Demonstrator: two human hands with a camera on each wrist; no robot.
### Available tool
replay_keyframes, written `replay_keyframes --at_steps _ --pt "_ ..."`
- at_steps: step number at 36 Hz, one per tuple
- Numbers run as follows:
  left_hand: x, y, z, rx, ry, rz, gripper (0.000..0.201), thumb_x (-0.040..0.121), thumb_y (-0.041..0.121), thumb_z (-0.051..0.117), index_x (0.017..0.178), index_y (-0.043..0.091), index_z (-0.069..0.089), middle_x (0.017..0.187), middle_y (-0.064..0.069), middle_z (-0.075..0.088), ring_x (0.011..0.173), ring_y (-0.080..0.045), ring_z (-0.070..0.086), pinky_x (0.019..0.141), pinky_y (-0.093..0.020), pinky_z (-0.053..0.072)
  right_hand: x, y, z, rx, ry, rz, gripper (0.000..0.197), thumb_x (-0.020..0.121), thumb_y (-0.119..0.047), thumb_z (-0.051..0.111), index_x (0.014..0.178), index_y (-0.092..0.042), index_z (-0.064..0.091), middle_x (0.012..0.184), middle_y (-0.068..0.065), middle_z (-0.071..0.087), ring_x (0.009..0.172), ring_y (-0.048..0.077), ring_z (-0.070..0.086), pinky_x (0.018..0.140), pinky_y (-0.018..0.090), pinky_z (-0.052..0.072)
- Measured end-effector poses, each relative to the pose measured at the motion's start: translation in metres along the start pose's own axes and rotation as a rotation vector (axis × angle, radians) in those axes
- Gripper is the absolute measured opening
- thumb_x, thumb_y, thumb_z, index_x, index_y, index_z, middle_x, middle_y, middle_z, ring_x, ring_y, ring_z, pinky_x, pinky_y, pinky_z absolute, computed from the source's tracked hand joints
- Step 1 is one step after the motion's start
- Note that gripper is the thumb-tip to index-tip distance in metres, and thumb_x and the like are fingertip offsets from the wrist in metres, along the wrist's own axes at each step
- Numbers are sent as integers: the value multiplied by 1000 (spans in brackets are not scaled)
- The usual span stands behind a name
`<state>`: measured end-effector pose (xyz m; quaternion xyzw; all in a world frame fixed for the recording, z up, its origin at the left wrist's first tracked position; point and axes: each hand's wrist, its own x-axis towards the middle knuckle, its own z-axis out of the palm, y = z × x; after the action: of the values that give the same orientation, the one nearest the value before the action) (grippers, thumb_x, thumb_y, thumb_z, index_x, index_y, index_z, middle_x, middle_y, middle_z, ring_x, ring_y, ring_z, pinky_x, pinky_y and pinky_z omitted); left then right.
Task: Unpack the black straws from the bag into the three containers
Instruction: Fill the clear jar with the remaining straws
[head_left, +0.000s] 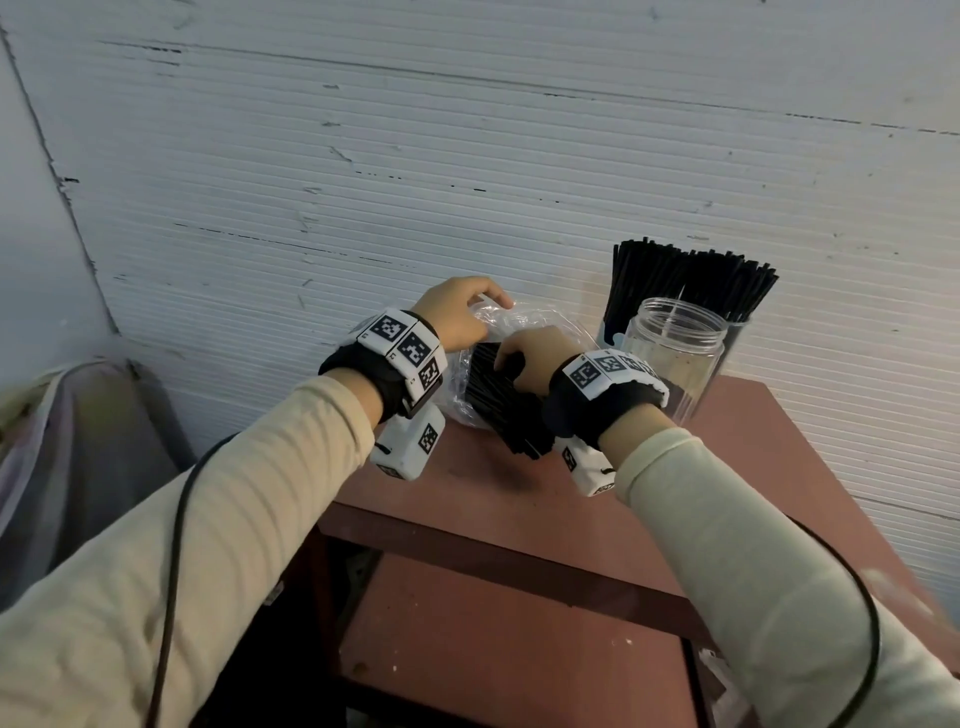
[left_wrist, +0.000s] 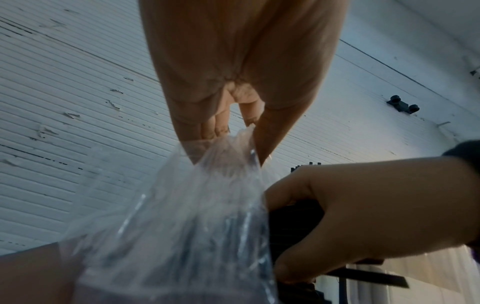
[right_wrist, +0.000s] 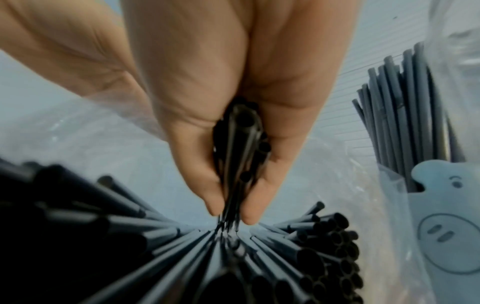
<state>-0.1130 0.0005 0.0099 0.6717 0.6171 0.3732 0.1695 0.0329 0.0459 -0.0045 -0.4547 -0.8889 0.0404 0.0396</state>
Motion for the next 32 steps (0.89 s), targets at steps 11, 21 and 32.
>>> replay_keyframes --at_steps 11,21,32 --pt "-2 -3 10 35 10 -20 44 81 -1 62 116 25 63 133 -5 56 129 -17 48 91 -28 44 -36 22 -19 76 65 -47 37 82 -9 65 113 -27 69 108 -2 59 97 12 52 78 20 39" --pt "-8 14 40 303 -48 409 80 61 25 83 133 15 48 136 -6 44 128 -23 41 107 -36 35 -78 38 -48 76 52 -86 38 79 -9 68 111 -29 71 99 -6 57 88 11 54 74 20 39" --pt "-6 57 75 292 -54 358 11 80 24 68 85 30 60 79 7 64 81 -20 63 65 -27 46 -123 54 -71 174 155 -168 44 82 -22 73 124 -31 64 106 -17 61 96 1 55 82 3 38"
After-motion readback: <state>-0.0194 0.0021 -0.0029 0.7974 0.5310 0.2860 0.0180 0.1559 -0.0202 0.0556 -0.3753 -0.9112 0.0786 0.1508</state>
